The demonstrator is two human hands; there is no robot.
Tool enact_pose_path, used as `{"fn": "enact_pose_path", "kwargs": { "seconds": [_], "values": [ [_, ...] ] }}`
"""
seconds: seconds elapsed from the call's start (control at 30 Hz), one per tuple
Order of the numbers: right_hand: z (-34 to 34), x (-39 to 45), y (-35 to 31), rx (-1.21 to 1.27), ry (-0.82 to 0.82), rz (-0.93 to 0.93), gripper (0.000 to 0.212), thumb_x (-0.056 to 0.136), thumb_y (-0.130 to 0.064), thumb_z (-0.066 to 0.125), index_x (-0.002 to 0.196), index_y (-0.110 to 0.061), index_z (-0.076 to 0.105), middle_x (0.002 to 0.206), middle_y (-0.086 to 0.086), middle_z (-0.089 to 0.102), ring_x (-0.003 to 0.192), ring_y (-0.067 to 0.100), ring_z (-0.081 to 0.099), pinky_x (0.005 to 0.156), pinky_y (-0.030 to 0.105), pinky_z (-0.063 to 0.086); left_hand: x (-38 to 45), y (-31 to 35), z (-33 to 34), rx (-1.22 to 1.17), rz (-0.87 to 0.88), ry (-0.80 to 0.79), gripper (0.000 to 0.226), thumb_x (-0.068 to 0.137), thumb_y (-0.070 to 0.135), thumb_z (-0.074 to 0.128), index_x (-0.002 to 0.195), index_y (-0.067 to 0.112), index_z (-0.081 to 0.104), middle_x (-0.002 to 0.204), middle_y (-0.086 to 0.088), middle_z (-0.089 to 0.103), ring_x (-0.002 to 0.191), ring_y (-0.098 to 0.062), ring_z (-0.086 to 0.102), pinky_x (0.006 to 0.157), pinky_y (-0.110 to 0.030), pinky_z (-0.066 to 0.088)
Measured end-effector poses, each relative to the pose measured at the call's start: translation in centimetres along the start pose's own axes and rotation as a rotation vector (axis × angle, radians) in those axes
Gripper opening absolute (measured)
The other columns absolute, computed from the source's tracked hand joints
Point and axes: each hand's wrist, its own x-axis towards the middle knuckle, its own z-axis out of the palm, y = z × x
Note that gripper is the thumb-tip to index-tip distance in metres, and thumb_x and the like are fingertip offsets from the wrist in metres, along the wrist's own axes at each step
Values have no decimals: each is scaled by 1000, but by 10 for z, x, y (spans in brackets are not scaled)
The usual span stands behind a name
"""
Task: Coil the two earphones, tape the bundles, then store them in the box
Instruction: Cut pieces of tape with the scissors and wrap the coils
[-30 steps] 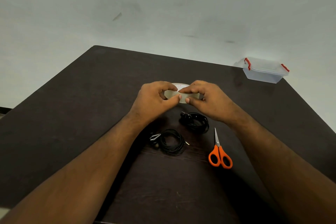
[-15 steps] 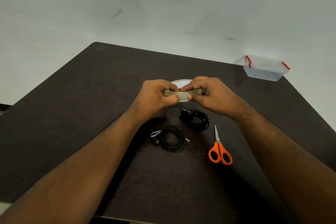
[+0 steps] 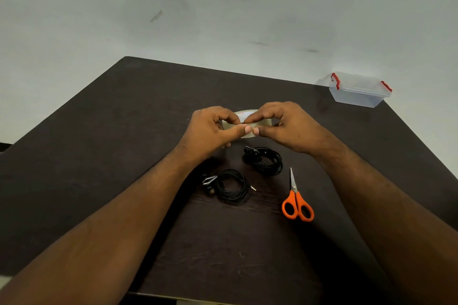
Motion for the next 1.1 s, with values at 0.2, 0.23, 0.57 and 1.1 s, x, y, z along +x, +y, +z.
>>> {"fn": "enact_pose_path", "kwargs": {
  "seconds": [0.2, 0.23, 0.57, 1.1],
  "values": [
    [0, 0, 1, -24, 32, 3, 23, 84, -15, 72, 106, -22, 73, 99, -16, 66, 96, -3, 59, 86, 16, 44, 2, -6, -1, -28, -66, 5, 6, 78, 20, 75, 81, 26, 73, 67, 1, 70, 51, -22, 67, 49, -34, 57],
    [0, 0, 1, -29, 40, 4, 23, 83, -15, 72, 105, -22, 73, 98, -16, 66, 94, -5, 59, 84, 12, 42, 2, -8, 0, -34, -68, 19, 11, 79, 16, 73, 83, 26, 73, 68, -3, 70, 52, -24, 67, 49, -33, 56],
    [22, 2, -7, -238, 340, -44, 27, 82, -16, 73, 109, -13, 73, 103, 2, 72, 103, 17, 60, 93, 31, 46, -3, -1, 20, -170, -165, 346, 19, 77, 18, 80, 95, 14, 74, 90, -2, 73, 77, -16, 72, 70, -44, 61],
    [37, 2, -19, -544, 279, -83, 24, 91, -21, 63, 113, -15, 69, 107, 4, 66, 107, 22, 53, 78, 40, 54, -2, 0, 12, -77, -250, 308, 14, 79, 10, 71, 71, 20, 76, 62, 0, 71, 54, -17, 68, 54, -32, 58]
  ]
}}
